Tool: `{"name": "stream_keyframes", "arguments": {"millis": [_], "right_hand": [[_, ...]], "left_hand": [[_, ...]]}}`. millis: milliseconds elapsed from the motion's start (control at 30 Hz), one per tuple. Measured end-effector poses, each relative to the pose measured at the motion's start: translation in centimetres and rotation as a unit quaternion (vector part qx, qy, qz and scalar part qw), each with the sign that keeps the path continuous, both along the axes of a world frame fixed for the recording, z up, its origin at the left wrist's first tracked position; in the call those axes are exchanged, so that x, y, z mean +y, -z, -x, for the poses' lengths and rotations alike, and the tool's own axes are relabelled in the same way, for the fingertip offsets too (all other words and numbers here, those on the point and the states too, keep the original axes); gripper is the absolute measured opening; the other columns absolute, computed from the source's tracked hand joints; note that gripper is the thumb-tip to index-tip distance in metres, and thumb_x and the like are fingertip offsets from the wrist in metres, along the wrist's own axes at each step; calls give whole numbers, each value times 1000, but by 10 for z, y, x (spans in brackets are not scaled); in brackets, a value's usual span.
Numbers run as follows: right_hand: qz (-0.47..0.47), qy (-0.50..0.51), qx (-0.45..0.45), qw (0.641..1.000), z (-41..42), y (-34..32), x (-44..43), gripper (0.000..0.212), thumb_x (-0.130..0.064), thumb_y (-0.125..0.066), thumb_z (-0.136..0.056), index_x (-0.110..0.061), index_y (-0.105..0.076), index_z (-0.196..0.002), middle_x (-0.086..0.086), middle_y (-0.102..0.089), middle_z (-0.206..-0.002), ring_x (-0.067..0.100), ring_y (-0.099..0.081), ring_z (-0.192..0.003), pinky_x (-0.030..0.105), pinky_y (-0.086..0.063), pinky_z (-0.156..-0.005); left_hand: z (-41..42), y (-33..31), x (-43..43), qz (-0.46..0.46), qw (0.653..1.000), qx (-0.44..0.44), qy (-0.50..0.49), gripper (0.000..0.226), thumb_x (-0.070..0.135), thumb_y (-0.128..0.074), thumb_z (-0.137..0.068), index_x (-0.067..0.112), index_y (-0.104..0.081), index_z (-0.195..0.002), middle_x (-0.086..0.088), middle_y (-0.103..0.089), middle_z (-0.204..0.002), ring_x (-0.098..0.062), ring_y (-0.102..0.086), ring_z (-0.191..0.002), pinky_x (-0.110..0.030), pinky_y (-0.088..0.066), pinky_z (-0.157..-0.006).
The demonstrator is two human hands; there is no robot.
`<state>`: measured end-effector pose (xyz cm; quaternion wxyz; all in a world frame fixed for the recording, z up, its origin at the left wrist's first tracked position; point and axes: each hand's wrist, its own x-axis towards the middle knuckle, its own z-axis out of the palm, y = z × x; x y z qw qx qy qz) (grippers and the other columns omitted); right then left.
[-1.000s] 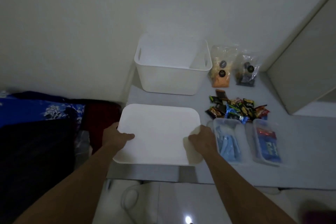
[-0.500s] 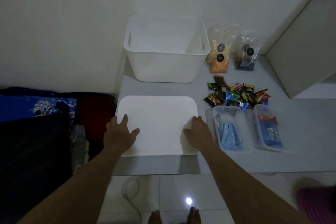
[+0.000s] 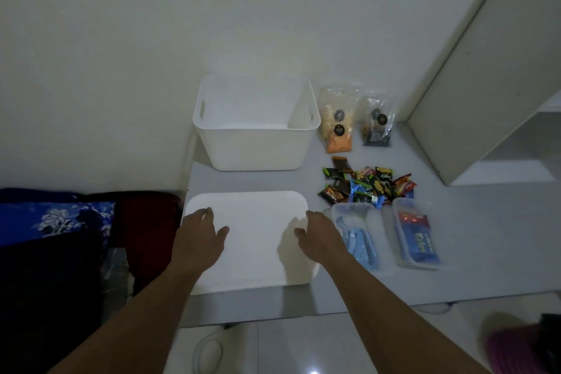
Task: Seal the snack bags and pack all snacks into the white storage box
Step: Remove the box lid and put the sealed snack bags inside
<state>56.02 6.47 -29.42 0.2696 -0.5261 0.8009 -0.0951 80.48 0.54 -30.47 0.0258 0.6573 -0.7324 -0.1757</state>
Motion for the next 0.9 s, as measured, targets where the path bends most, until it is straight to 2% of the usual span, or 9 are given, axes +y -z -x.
{"name": "stream_keyframes", "arguments": {"millis": [167,267,367,433,533,600,767,833,900], "right_hand": [[21,9,19,1000,29,-55,5,41,-34,-52,-98,-6,-55,-127,13,-57,-131,28,-53,-122,33,-44,-95],[46,20,21,999,57,-87,8,33,-37,-55,-94,-7,-67,-103,12,-68,-106,29,-63,-102,34,-51,-81],[56,43,26,997,90,-116,12,29,-38,-56,-93,-10,-61,-87,7,-62,-87,24,-60,-83,30,-44,-68],[58,45,43,996,117,-128,9,32,-41,-54,-94,-10,-61,-95,7,-62,-92,23,-60,-89,30,-46,-72],[51,47,65,995,160,-141,-2,56,-50,-49,-96,-7,-54,-129,14,-58,-129,28,-54,-120,34,-44,-95],[45,42,77,995,188,-145,-14,66,-55,-47,-95,-6,-46,-140,13,-50,-143,28,-47,-130,36,-40,-103],[62,10,86,994,261,-142,-60,63,-57,-50,-93,-9,-52,-134,14,-56,-135,28,-53,-121,36,-47,-95],[70,-10,68,995,288,-137,-84,51,-49,-53,-95,-11,-58,-128,12,-61,-127,29,-57,-115,35,-48,-90],[74,-18,60,995,312,-129,-109,39,-46,-54,-94,-14,-64,-114,11,-64,-114,29,-61,-107,33,-50,-83]], "left_hand": [[52,-53,-5,8,994,63,85,65,45,-44,-98,10,-31,-151,-10,-39,-152,-27,-32,-141,-37,-28,-115],[94,-87,-9,10,988,74,135,64,46,-41,-99,10,-30,-151,-10,-36,-154,-26,-31,-142,-34,-25,-115],[138,-116,-14,-3,980,97,174,67,49,-43,-98,9,-29,-151,-12,-35,-154,-25,-31,-142,-32,-24,-115],[168,-131,-17,-3,975,110,193,69,50,-44,-98,9,-30,-151,-12,-35,-154,-25,-32,-142,-32,-25,-114],[215,-145,-25,0,970,123,209,69,51,-45,-97,9,-30,-150,-11,-34,-155,-24,-32,-142,-31,-26,-113],[246,-148,-34,1,969,127,210,64,50,-47,-97,10,-37,-146,-11,-40,-151,-25,-37,-138,-31,-31,-109],[316,-133,-76,15,970,157,185,57,61,-48,-84,22,-59,-124,-4,-62,-123,-23,-57,-113,-36,-48,-92],[339,-122,-96,21,974,154,165,61,65,-45,-82,21,-60,-121,-3,-62,-119,-24,-57,-112,-39,-49,-91],[360,-113,-115,22,980,150,130,55,58,-51,-86,15,-59,-119,-6,-60,-118,-27,-55,-114,-38,-48,-92]]}}
